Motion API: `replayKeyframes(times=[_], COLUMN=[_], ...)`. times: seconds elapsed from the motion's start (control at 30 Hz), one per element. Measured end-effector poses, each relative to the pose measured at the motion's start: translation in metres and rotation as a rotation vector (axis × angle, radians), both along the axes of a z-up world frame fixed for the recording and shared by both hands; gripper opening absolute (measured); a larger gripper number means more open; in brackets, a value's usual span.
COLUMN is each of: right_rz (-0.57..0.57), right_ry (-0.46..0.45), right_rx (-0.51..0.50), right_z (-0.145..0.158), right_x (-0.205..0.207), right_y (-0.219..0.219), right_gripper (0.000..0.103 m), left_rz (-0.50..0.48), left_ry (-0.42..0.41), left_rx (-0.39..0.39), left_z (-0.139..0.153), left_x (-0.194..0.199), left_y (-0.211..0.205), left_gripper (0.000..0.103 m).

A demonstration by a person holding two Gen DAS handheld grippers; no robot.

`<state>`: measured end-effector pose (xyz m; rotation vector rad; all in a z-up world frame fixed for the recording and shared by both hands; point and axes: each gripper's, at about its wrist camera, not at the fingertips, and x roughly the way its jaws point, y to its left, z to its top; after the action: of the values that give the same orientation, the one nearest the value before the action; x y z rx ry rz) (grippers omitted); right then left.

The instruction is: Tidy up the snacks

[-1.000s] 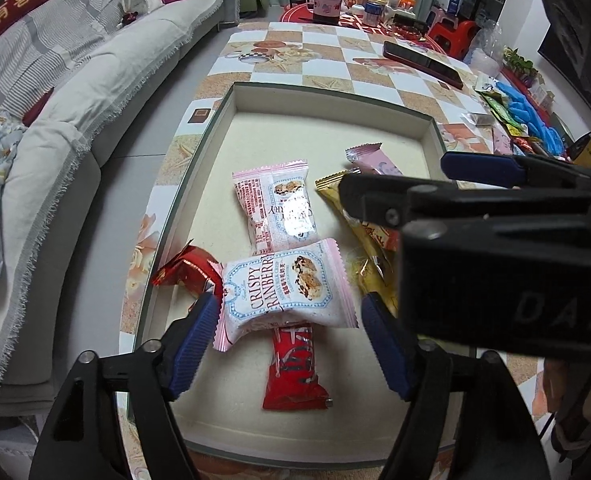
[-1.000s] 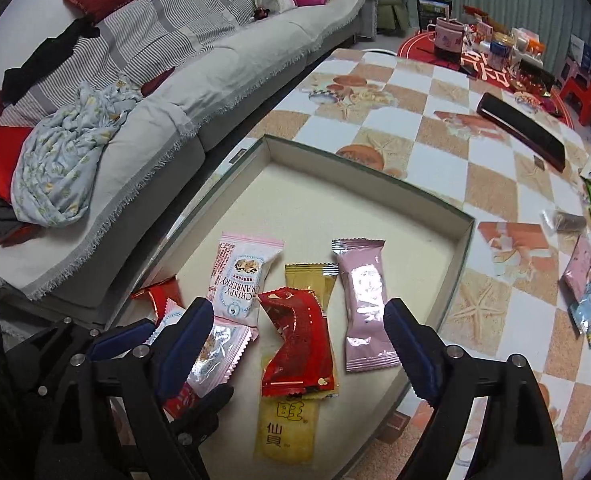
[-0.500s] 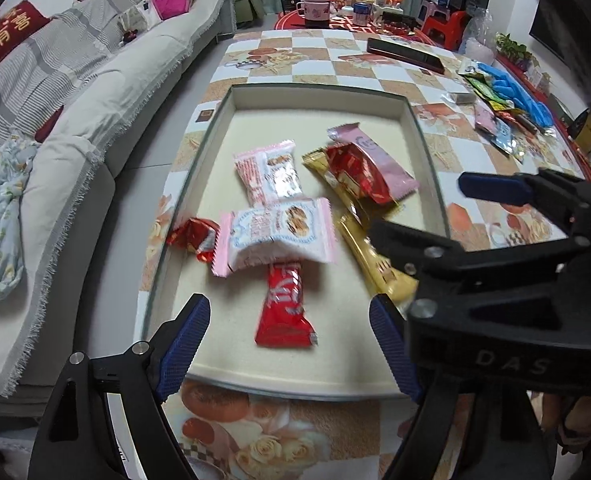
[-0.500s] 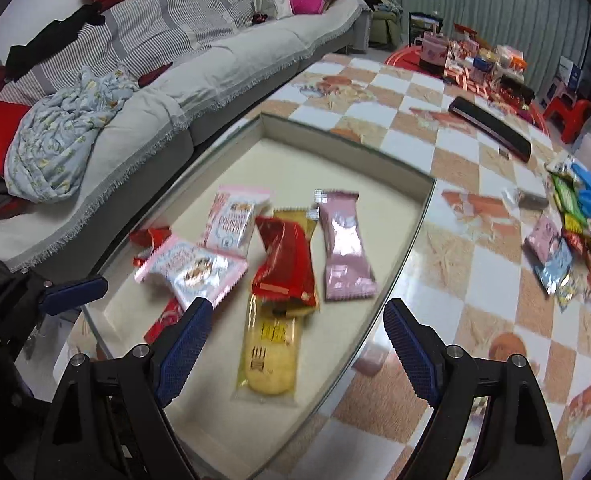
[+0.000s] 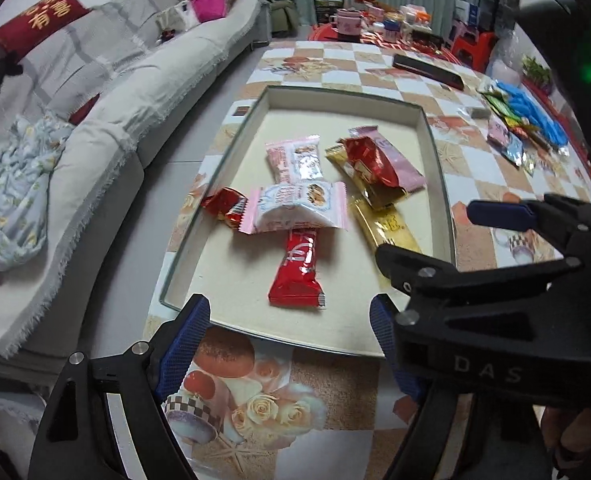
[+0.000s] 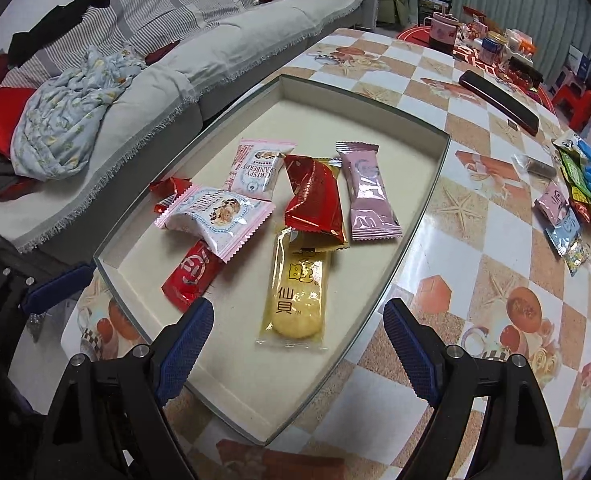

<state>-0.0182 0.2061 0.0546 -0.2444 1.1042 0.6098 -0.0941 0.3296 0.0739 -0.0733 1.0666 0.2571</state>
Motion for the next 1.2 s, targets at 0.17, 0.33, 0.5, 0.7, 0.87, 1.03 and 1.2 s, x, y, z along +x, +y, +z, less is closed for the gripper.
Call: replayKeyframes(times=[0.17, 0.33, 0.5, 0.7, 0.87, 1.03, 1.2], right_rz=[0.011, 0.005, -0.011, -0.019, -0.021, -0.024, -0.033], right_ry=[-0.02, -0.03, -0.002, 0.006, 0.005, 0.005, 0.009], right_rx=[-0.012, -0.049, -0.05, -0.051, -0.052, -0.049, -0.039], right_z=[0.007, 0.005, -0.002, -0.005, -0.005, -0.004, -0.002], right_x=[-0.004, -0.003, 0.0, -0.001, -0.001, 0.0, -0.001], right_y=[0.005, 0.006, 0.001, -0.001, -0.002, -0.004, -0.01], right_gripper=[0.101, 0.101, 0.101, 0.101, 0.101, 0.101, 0.101], left_rz=[0.057, 0.051, 0.041, 0.019, 0.02, 0.024, 0.013], left_ry=[0.003, 0.057, 0.079, 0.091, 0.092, 0.094, 0.093], left_rx=[-0.025, -0.066, -0.074, -0.083, -0.09, -0.093, -0.081], left_z=[0.0, -0.008, -0.014, -0.015, -0.015, -0.016, -0.015], left_x=[-0.005, -0.006, -0.007, -0.005, -0.006, -0.007, -0.007], left_y=[0.008, 0.013, 0.01, 0.004, 0.004, 0.003, -0.001], left_gripper=[0.085, 0.085, 0.085, 0.085, 0.085, 0.085, 0.085])
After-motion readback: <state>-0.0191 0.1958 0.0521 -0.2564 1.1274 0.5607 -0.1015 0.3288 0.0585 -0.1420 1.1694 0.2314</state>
